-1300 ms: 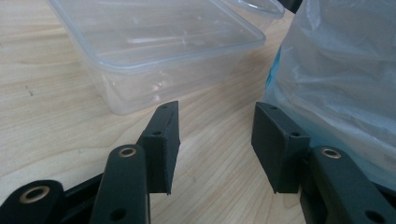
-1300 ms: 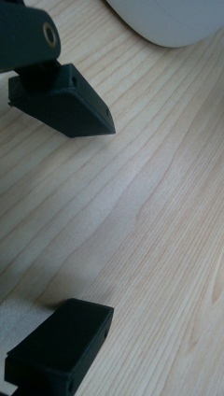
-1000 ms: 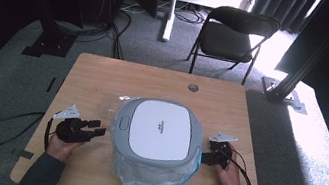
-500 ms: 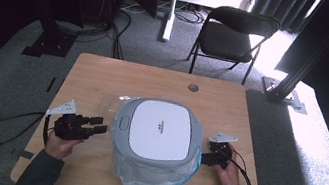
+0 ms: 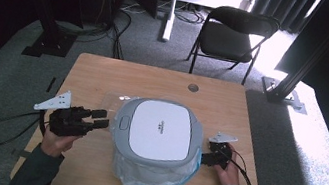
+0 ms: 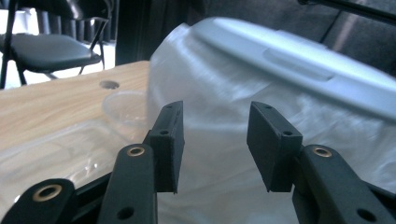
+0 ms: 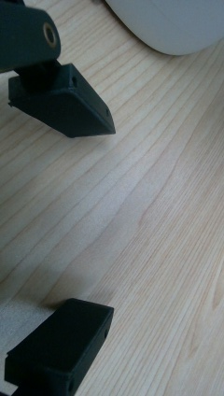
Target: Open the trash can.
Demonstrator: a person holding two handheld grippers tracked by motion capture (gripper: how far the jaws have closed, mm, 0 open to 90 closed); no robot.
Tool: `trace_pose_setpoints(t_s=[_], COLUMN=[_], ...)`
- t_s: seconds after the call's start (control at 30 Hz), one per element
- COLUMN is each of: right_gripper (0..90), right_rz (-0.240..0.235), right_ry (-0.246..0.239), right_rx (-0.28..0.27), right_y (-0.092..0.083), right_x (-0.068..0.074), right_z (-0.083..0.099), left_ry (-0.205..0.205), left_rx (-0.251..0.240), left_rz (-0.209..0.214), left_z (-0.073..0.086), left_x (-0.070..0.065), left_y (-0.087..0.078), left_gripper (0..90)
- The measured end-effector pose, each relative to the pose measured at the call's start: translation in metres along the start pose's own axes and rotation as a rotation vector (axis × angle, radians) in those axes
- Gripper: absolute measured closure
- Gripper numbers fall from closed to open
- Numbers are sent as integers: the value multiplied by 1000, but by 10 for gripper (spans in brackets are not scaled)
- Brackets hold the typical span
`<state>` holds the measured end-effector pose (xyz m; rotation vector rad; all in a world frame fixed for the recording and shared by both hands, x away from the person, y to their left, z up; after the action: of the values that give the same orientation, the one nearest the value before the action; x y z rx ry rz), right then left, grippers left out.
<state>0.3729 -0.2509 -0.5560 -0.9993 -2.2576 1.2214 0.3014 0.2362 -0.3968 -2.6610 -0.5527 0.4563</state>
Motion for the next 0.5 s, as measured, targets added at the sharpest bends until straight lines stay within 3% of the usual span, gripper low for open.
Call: trace_pose_setpoints(t_s=[0.3,0.5], right_gripper=[109,109], right_rz=[1,1], right_ry=[1,2], right_rx=[1,1], right_y=[0,0], right_x=[0,0], right_z=[0,0], left_ry=[43,56], left_rx=[-36,-11], left_rz=[35,-18], left_z=[-18,-29], left_x=[-20,-25], left_y=[-6,0], left_gripper=[528,511])
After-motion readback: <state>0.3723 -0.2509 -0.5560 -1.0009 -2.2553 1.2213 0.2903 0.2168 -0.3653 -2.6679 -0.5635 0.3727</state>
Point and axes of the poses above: each handheld gripper's, and its own axes: y roughly forward along the jaws, z roughly out of its underside, x roughly to its left, the point moved 1 cm from there along y, roughly forward along the jaws, and after that the axes turned 13 degrees about x, right-handed, at the moved point
